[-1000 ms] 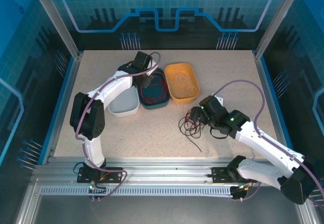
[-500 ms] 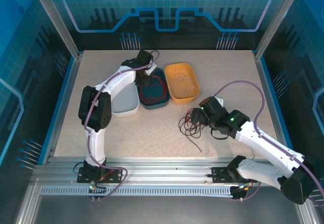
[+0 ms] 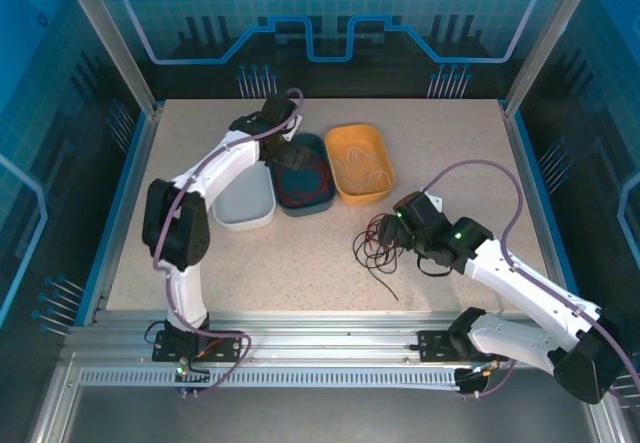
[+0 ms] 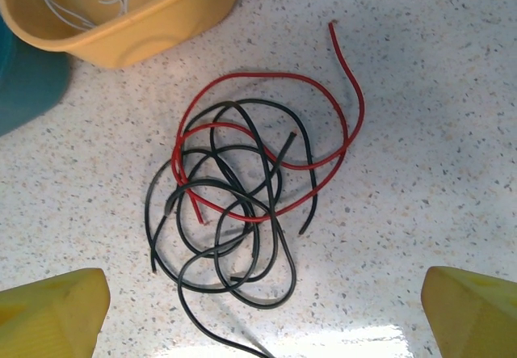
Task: Untangle the cables
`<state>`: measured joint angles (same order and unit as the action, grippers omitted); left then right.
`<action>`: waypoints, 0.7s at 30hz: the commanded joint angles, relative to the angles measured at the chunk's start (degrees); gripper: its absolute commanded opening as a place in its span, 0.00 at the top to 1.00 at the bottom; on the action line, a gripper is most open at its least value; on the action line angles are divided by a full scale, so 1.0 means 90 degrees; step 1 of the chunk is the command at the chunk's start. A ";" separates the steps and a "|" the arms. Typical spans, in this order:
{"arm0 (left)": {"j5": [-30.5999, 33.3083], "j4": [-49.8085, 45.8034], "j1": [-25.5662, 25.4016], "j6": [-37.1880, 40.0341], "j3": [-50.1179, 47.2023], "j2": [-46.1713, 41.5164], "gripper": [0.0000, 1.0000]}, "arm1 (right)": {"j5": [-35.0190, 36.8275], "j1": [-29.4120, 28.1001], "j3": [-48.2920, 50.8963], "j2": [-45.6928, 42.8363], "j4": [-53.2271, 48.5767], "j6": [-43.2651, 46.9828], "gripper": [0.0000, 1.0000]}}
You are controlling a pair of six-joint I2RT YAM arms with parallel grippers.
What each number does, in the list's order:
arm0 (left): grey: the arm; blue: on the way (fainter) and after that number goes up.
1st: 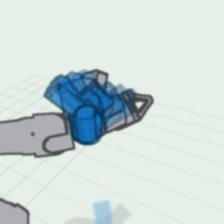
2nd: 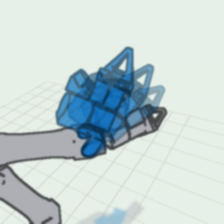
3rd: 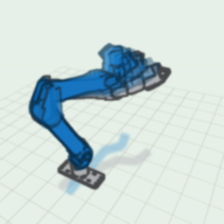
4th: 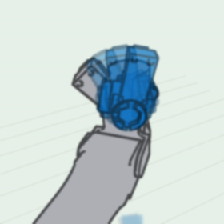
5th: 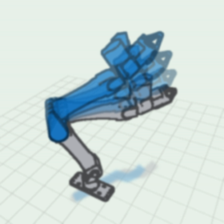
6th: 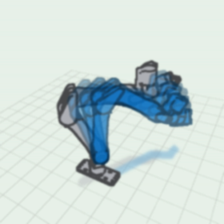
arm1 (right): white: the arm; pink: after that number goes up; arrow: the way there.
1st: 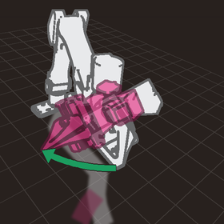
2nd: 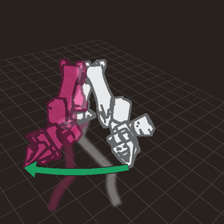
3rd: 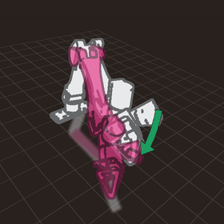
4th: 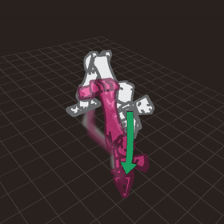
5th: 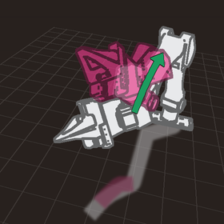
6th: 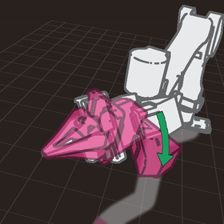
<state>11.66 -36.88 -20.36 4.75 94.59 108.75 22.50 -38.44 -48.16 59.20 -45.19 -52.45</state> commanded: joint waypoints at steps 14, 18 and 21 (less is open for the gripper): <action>-0.0324 0.2974 -0.0932 -0.2079 -0.4422 -0.4054 0.01 | -0.0536 0.0859 0.0032 0.0111 0.0231 0.0204 0.06; -0.0690 0.3528 -0.0971 -0.2438 -0.5414 -0.4660 0.01 | -0.0701 0.1418 0.0113 -0.0089 0.0066 0.0294 0.11; -0.0710 0.3738 -0.0973 -0.2725 -0.5930 -0.4984 0.01 | -0.0976 0.1946 0.0257 -0.0184 -0.0042 0.0338 0.19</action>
<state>7.44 -8.82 -28.80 -15.33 43.90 66.74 16.49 -24.03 -47.42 58.61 -43.72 -50.26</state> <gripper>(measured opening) 0.992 0.834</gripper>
